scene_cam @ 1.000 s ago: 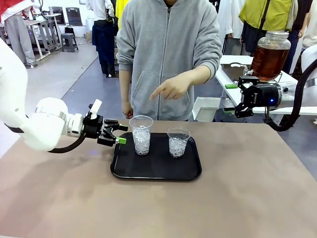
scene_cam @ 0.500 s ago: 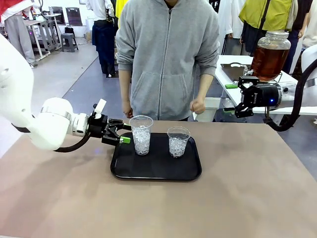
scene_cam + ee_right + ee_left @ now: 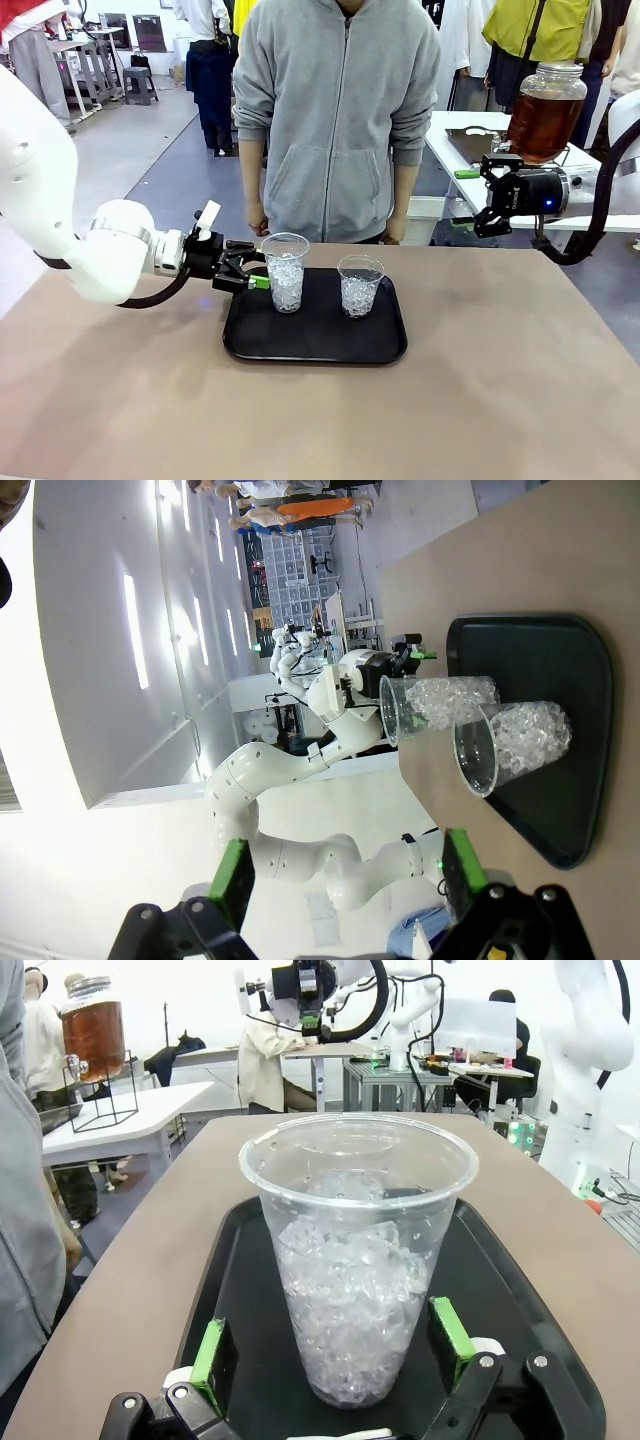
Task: Pour the drink into the iced cup.
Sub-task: Pick up the iced cup indicated by the human and present it to them.
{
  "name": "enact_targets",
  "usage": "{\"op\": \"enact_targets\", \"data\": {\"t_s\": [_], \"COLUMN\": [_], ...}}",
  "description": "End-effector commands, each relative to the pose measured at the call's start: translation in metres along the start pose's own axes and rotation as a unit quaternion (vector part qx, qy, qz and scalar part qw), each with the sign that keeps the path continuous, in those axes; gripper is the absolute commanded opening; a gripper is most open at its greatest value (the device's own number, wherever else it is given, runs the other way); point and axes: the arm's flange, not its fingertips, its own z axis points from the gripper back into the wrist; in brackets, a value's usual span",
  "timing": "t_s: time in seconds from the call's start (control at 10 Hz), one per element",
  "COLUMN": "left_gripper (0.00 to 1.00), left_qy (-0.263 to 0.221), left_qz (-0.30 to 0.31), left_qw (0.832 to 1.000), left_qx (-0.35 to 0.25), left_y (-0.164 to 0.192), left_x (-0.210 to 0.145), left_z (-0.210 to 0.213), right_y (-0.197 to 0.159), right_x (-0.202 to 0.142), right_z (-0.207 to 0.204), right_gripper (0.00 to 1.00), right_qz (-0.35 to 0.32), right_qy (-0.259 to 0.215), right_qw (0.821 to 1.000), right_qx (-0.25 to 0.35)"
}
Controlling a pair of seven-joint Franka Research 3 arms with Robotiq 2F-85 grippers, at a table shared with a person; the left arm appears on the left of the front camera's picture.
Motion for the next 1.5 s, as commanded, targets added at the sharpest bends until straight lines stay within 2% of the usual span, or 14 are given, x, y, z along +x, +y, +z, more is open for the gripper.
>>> {"op": "enact_targets", "data": {"t_s": [0.0,1.4], "left_gripper": [1.00,1.00], "left_qy": [-0.013,-0.024], "left_qz": [0.003,0.015], "left_qw": [1.000,1.000], "left_qx": [0.007,-0.001], "left_y": [0.005,-0.007], "left_x": [0.002,0.001], "left_z": [-0.009,-0.046], "right_y": [0.001,0.001], "right_x": [0.000,0.000], "right_z": [0.000,0.000], "right_gripper": [1.00,1.00], "right_qz": [0.002,0.002], "right_qy": [0.000,0.000], "right_qw": [1.000,1.000], "right_qx": [0.000,0.000]}}
